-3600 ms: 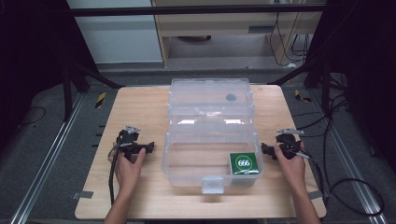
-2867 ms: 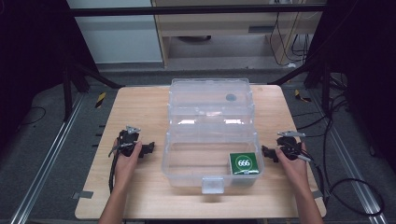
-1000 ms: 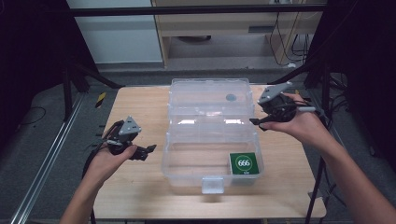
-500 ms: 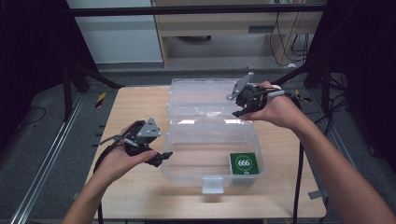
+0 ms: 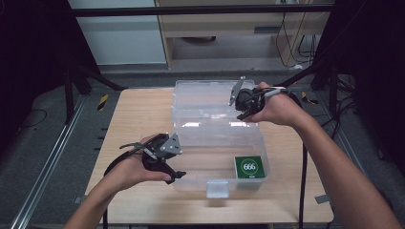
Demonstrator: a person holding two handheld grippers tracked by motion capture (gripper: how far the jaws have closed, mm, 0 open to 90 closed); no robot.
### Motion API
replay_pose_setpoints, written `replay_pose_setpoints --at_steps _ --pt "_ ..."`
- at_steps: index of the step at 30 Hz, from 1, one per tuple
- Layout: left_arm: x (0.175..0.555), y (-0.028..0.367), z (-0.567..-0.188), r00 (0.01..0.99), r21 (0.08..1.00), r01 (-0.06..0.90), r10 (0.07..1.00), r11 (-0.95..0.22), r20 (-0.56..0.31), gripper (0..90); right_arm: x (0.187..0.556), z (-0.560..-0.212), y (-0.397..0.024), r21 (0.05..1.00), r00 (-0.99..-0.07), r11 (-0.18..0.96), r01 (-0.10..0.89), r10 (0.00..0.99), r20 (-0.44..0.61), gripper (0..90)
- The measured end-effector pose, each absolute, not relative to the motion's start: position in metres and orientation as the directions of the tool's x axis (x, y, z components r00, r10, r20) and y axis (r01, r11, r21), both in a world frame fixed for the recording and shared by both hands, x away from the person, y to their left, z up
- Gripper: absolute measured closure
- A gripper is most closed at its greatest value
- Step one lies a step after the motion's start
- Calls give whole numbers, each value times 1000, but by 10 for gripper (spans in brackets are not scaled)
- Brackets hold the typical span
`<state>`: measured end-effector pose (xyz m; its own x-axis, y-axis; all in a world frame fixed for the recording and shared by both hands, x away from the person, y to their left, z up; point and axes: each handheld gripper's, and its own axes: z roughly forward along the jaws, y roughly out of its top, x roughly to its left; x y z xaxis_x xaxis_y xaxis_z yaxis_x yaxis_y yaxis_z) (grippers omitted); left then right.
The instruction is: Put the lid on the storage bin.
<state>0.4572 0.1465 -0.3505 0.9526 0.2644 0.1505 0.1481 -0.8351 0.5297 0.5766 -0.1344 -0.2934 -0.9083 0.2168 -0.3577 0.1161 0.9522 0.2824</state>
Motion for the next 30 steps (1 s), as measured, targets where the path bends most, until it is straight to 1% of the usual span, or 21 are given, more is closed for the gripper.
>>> replay_pose_setpoints --at_steps 3,4,6,8,13,18,23,28,30 --pt "457 140 -355 963 485 136 231 -864 141 193 579 -295 -133 264 -911 959 105 199 -361 670" --pt "457 140 -355 963 485 136 231 -864 141 206 579 -295 -133 264 -911 959 105 199 -361 670" --pt "454 133 -360 971 451 124 202 -884 131 222 580 -295 -133 259 -914 961 100 191 -357 681" --pt "453 130 -365 973 423 122 193 -898 129 250 580 -295 -133 258 -916 962 95 186 -356 682" --pt "452 127 -370 978 408 113 174 -906 115 286 581 -295 -133 242 -918 966 91 176 -357 704" --pt "449 123 -377 984 377 93 143 -921 107 293 582 -295 -134 231 -920 969 84 165 -355 737" --pt "449 122 -383 985 364 88 136 -927 108 295 581 -295 -134 223 -920 972 80 158 -358 764" --pt "449 118 -390 988 331 77 116 -940 99 338 581 -297 -136 217 -920 973 77 153 -362 776" --pt "449 117 -391 989 329 76 113 -941 97 371 581 -297 -136 218 -919 973 77 154 -362 777"
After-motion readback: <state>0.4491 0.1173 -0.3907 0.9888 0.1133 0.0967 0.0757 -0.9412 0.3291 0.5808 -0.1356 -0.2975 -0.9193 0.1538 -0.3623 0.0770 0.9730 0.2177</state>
